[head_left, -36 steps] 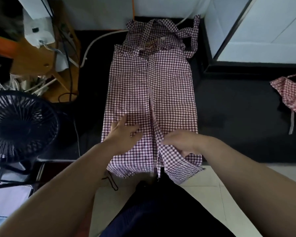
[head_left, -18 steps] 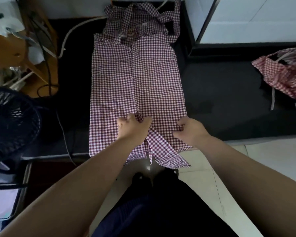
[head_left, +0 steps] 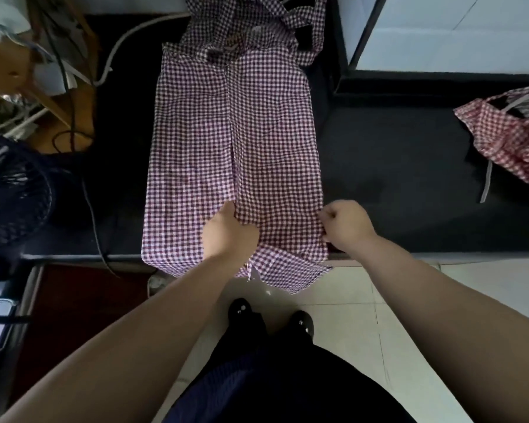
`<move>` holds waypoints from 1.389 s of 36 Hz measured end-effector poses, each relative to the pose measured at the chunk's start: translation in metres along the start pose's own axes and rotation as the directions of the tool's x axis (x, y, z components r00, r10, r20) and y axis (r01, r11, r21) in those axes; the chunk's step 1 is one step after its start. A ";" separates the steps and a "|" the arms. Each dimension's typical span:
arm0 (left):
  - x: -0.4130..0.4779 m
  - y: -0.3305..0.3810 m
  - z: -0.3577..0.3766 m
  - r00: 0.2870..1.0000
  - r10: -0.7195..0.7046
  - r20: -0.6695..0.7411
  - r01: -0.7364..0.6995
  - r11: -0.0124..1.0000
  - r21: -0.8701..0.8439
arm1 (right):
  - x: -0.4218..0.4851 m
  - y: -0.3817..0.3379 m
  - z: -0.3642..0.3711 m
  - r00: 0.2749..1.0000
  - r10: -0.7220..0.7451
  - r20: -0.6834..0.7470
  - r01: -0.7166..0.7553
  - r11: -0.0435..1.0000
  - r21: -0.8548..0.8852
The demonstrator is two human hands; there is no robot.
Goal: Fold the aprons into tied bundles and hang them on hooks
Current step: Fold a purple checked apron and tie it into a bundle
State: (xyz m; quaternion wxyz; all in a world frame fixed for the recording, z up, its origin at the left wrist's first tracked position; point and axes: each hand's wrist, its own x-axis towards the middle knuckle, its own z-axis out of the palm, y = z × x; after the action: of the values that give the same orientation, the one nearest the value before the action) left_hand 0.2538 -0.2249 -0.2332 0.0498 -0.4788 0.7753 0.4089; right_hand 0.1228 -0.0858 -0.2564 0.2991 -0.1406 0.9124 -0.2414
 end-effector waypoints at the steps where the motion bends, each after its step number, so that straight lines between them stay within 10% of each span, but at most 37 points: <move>1: -0.001 -0.004 -0.001 1.000 0.022 -0.005 -0.022 1.000 0.000 | 0.000 0.003 -0.003 1.000 0.007 0.010 -0.008 0.997 0.081; 13: -0.002 -0.027 0.008 0.983 0.175 0.054 -0.179 0.979 0.092 | -0.003 0.008 -0.010 0.973 0.210 0.091 -0.226 0.815 0.533; 18: -0.003 -0.029 0.003 0.998 0.055 0.042 -0.048 0.989 -0.139 | -0.011 0.013 -0.010 0.943 0.072 0.324 -0.166 0.948 0.272; 23: -0.004 -0.021 0.015 0.987 0.150 0.059 -0.155 0.984 0.092 | -0.009 0.022 -0.018 0.997 0.052 -0.052 -0.035 0.959 0.281; 27: -0.005 -0.012 0.020 0.976 0.196 0.091 -0.205 0.974 0.096 | -0.018 0.021 -0.027 0.934 -0.243 -0.261 0.257 0.966 0.019; 33: -0.001 -0.007 0.017 0.947 0.263 0.183 -0.304 0.917 0.259 | -0.035 0.027 -0.019 0.911 -0.263 0.319 0.320 0.937 -0.140; 38: -0.006 0.002 0.022 0.958 0.221 0.183 -0.254 0.950 0.183 | -0.046 0.027 -0.003 0.896 -0.269 0.352 0.426 0.741 -0.519; 45: -0.009 0.004 0.024 0.961 0.200 0.191 -0.227 0.965 0.133 | -0.061 0.035 -0.022 0.865 -0.394 0.309 0.496 0.762 -0.417; 50: -0.003 0.005 0.025 0.947 0.241 0.213 -0.277 0.947 0.163 | -0.074 0.027 -0.021 0.647 -0.021 0.762 0.397 0.863 -0.312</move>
State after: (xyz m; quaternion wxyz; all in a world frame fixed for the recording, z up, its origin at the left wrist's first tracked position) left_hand 0.2436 -0.2041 -0.2455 0.1148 -0.3241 0.8589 0.3795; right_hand 0.1648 -0.0258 -0.2203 0.5685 -0.3989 0.7191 0.0218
